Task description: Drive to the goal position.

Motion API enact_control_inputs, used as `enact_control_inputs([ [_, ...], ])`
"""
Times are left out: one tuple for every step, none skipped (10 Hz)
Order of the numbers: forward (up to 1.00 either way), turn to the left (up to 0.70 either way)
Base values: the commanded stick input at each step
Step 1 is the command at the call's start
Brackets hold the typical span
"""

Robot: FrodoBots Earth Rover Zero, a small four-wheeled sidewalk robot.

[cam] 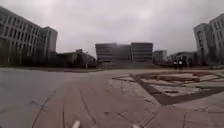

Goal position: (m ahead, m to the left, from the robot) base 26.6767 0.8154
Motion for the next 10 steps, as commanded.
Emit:
enact_control_inputs([
  [0.7, 0.0],
  [0.7, 0.0],
  [0.7, 0.0],
  [0.7, 0.0],
  [0.7, 0.0],
  [0.7, 0.0],
  [0.7, 0.0],
  [0.7, 0.0],
  [0.7, 0.0],
  [0.7, 0.0],
])
